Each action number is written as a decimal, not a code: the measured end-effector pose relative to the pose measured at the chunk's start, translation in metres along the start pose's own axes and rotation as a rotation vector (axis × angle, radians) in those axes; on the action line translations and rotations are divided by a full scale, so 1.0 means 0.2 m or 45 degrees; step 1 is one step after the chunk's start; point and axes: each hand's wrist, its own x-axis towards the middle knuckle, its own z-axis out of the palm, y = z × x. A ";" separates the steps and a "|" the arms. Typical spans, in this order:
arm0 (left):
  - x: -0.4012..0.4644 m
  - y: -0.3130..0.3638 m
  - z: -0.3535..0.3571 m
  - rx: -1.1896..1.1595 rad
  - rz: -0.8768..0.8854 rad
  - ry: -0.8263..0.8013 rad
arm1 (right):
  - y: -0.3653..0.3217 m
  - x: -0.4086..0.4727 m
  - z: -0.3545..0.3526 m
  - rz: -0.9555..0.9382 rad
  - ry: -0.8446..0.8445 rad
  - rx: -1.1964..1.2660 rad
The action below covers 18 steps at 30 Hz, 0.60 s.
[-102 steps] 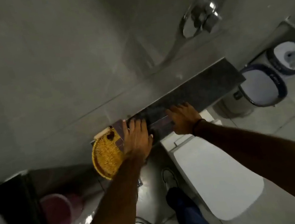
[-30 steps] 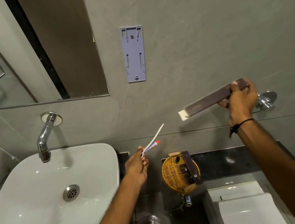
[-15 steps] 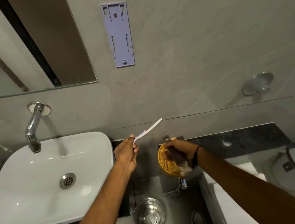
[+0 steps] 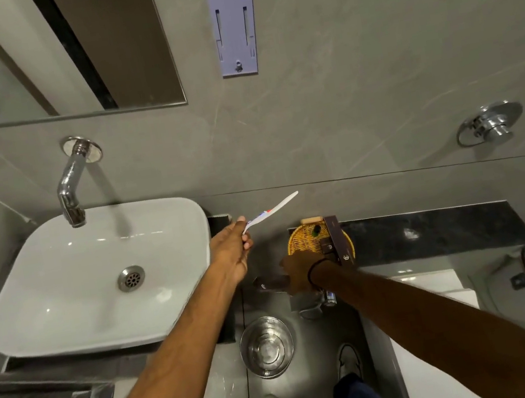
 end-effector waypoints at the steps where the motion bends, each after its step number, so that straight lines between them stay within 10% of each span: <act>1: 0.00 0.00 0.00 0.001 -0.003 -0.005 | -0.01 0.01 0.01 -0.016 0.014 -0.066; 18: -0.02 -0.02 -0.06 0.044 -0.034 -0.004 | -0.14 0.02 0.11 -0.140 0.000 -0.163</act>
